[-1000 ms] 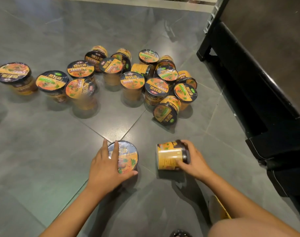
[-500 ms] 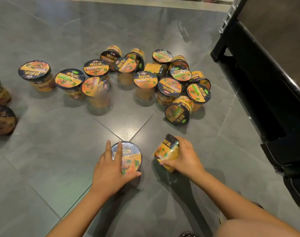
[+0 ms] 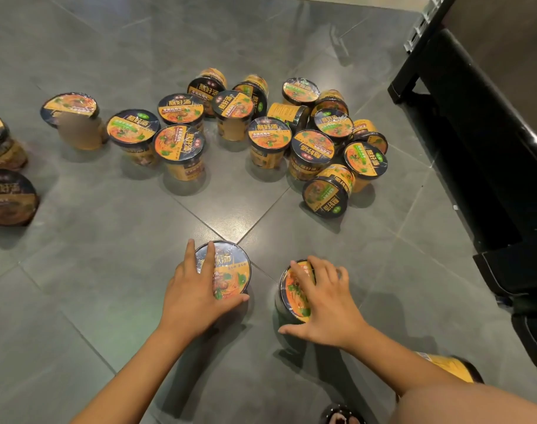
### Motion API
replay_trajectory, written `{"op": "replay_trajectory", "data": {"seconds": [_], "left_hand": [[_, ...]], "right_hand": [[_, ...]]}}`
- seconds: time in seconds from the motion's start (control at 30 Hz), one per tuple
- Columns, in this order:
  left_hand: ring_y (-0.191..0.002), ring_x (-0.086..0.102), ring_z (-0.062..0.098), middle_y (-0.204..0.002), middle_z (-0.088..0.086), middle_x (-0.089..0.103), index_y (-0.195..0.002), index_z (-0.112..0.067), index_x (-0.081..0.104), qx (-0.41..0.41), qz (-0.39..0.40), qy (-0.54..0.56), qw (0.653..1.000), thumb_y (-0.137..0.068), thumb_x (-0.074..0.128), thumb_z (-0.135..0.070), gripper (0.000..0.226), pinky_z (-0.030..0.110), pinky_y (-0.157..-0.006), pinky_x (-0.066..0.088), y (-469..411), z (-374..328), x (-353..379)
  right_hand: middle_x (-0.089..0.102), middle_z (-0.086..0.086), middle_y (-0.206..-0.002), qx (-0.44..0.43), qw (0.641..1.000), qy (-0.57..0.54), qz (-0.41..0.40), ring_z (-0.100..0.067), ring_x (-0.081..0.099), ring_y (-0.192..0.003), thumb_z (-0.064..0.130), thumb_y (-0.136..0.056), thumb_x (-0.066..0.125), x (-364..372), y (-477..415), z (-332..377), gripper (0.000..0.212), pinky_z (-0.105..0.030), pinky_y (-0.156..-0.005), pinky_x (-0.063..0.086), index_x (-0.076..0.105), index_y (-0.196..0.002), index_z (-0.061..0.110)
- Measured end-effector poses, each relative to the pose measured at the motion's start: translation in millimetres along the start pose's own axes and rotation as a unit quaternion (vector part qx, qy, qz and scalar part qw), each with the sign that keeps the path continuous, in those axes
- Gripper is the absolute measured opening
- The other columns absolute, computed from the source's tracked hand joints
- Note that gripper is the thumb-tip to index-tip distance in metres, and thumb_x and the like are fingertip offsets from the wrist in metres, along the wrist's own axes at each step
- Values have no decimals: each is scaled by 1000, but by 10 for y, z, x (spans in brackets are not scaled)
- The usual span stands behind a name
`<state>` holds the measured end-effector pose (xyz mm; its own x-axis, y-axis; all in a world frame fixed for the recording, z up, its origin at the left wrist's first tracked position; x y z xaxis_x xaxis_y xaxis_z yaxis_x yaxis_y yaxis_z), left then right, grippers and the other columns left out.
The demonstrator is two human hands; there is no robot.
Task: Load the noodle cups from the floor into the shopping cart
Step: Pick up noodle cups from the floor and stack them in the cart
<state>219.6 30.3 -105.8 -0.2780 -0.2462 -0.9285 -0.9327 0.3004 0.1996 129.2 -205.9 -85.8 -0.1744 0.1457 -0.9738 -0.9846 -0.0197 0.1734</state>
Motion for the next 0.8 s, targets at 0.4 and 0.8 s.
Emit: {"op": "replay_trajectory", "data": {"seconds": [0.4, 0.8], "left_hand": [[-115, 51, 41, -154, 20, 23, -152, -19, 23, -21, 8, -60, 998, -45, 35, -99, 134, 47, -81, 50, -8, 0, -24], [-106, 49, 33, -127, 14, 39, -154, -22, 10, -56, 56, -49, 996, -45, 51, -92, 135, 42, -69, 52, -205, -121, -38]], "right_hand": [[30, -11, -138, 103, 993, -30, 44, -27, 35, -121, 86, -58, 48, 6, -236, -60, 116, -40, -100, 36, 2, -151, 36], [26, -14, -129, 94, 982, -17, 164, -29, 34, -113, 91, -55, 51, -94, -563, 41, 129, -38, -96, 39, -27, -144, 39]]}}
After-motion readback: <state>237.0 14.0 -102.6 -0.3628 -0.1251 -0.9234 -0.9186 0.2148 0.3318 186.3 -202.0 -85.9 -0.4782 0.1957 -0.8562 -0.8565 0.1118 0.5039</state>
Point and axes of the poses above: each hand's wrist, its own y-axis away from the middle knuckle, its own x-axis out of the palm, z = x × y, the point moved 2 cm from there along -y, towards the middle knuckle
